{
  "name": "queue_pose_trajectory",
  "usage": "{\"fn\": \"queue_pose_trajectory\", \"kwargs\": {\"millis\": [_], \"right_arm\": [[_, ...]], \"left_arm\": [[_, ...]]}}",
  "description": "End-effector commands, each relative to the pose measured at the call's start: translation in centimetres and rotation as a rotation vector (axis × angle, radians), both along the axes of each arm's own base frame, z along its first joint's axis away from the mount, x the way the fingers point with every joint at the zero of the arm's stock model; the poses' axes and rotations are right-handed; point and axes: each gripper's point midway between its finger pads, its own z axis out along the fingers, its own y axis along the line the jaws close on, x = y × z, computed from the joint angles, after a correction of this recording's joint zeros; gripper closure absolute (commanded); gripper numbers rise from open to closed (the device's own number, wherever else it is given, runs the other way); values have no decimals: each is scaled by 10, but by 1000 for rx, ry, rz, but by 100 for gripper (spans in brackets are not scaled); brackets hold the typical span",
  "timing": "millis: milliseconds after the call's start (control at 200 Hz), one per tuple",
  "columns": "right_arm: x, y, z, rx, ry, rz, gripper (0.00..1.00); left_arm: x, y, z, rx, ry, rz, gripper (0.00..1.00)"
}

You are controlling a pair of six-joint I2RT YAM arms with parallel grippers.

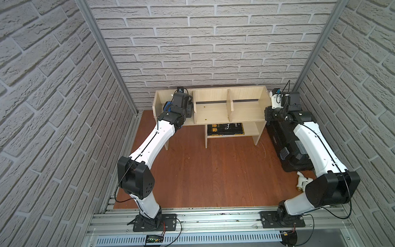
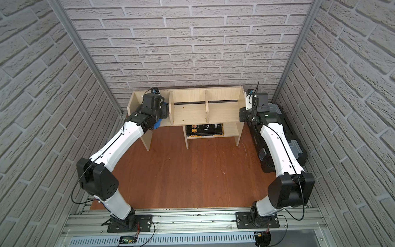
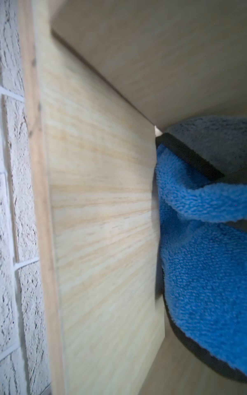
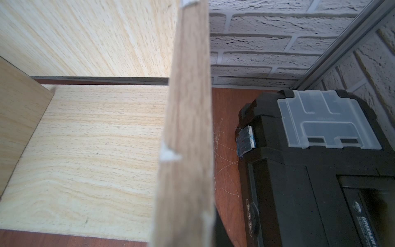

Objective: Wipe the bookshelf clean with a cloth
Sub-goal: Wipe the dust from the shelf.

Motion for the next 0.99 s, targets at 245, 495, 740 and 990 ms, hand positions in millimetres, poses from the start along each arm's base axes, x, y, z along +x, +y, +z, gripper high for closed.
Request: {"fn": "queue_pose_trajectory", "kwargs": {"millis": [245,495,740,990], "right_arm": [[-13,81,21,333,-2,268,97],[-12,79,17,330,4,258,97],[-12,79,15,332,8,260,97],[-14,79,16,327,9,262,97]], "left_arm": [[-27,62,24,64,-64,186,100],[-24,0,2,-79,-58,26,100],[-19,-21,1,-126,-87,20,100],[5,14,22,-93,-124,95,100]]}}
